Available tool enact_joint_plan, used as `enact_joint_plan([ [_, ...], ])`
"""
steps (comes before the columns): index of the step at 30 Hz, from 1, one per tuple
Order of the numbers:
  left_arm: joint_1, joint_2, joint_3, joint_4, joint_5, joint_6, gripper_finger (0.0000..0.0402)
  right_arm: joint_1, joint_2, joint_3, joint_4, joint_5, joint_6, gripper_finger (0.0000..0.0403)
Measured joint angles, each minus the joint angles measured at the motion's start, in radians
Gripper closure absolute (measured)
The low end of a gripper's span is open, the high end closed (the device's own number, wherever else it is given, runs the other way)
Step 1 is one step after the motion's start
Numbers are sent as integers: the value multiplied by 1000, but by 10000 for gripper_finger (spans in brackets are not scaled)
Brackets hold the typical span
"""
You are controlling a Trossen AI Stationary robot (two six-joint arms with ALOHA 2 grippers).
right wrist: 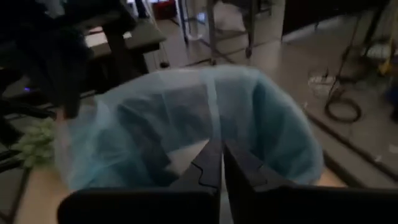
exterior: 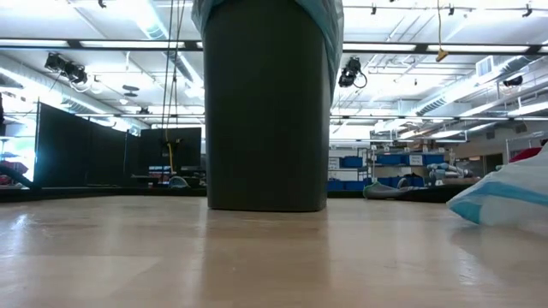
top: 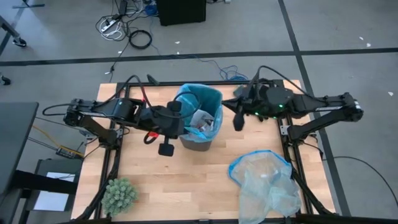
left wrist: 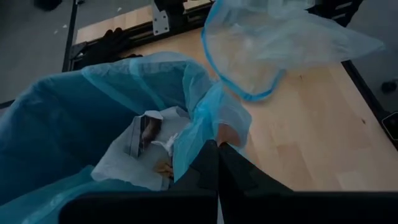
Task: Place trash/remove bag and relplace
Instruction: Remove the trash bag from the bin
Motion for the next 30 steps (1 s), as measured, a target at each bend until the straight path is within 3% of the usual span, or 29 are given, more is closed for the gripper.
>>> enact_joint_plan([
  [3,0,0,0,-1,0,2,401,-67,57,0,42,-3,-17,398],
  [7,0,0,21,-18,0,-14,401,-144,141,0,110,-143,30,402],
  [10,0,-1,46,-46,-16,-24,401,-140,195,0,142,-214,66,402],
  [19,0,-1,125,-143,-107,-18,401,-109,292,3,163,-218,99,403],
  [30,1,-1,189,-203,-198,42,401,-116,298,2,154,-239,106,403],
])
